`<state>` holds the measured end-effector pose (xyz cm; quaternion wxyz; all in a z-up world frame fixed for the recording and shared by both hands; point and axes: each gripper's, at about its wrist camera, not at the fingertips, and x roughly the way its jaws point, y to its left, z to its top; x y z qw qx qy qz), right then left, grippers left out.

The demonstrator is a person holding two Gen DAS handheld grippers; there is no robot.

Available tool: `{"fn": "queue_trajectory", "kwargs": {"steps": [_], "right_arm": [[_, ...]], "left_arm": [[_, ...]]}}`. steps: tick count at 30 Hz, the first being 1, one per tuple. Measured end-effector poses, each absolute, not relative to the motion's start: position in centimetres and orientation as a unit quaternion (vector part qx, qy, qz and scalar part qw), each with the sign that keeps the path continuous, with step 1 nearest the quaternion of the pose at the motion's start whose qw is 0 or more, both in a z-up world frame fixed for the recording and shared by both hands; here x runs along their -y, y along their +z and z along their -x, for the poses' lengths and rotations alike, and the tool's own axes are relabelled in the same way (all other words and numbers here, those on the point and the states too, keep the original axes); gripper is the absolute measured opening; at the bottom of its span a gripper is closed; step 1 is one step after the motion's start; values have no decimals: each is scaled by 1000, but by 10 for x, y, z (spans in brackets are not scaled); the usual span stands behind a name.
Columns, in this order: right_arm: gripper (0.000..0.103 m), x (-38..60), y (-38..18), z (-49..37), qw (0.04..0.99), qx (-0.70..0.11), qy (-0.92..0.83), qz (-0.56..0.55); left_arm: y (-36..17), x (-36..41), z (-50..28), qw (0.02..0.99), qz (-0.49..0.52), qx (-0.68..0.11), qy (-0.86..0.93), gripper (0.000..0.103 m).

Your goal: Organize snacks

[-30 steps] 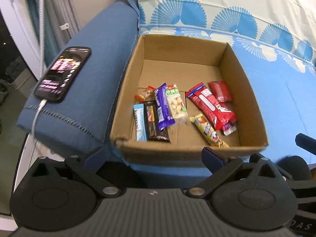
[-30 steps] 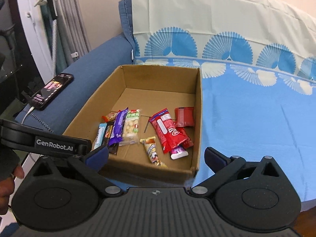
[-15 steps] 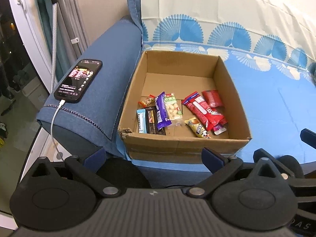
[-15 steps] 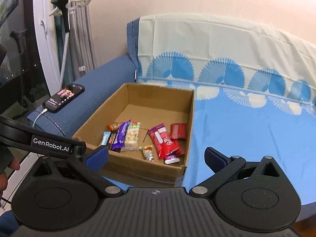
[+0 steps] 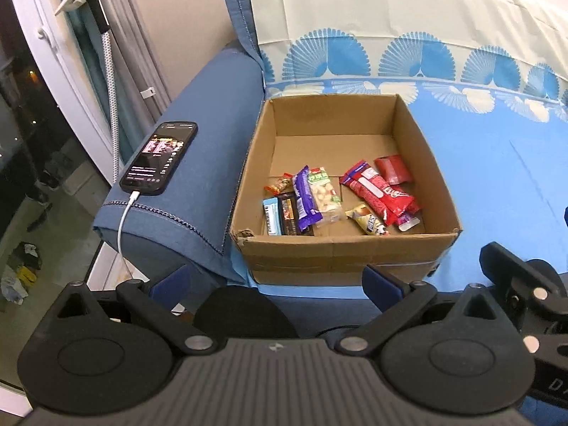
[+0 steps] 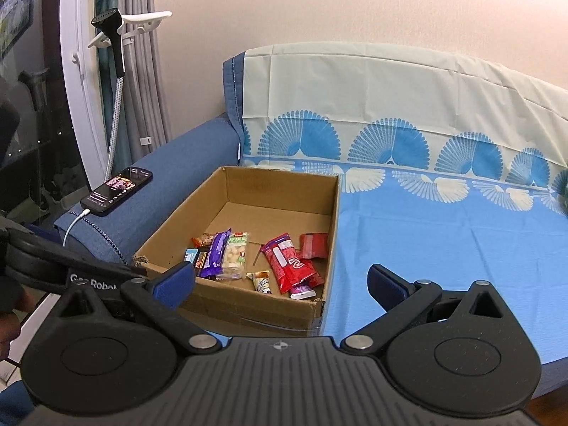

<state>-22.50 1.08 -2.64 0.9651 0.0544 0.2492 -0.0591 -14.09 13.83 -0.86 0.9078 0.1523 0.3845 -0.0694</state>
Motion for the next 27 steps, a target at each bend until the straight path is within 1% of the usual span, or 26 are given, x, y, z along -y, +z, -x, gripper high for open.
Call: {"fn": "queue_trajectory", "kwargs": {"steps": [27], "right_arm": [[102, -20, -27, 229, 966, -248, -59, -48]], "left_arm": [[-8, -146, 146, 913, -139, -376, -74, 103]]}}
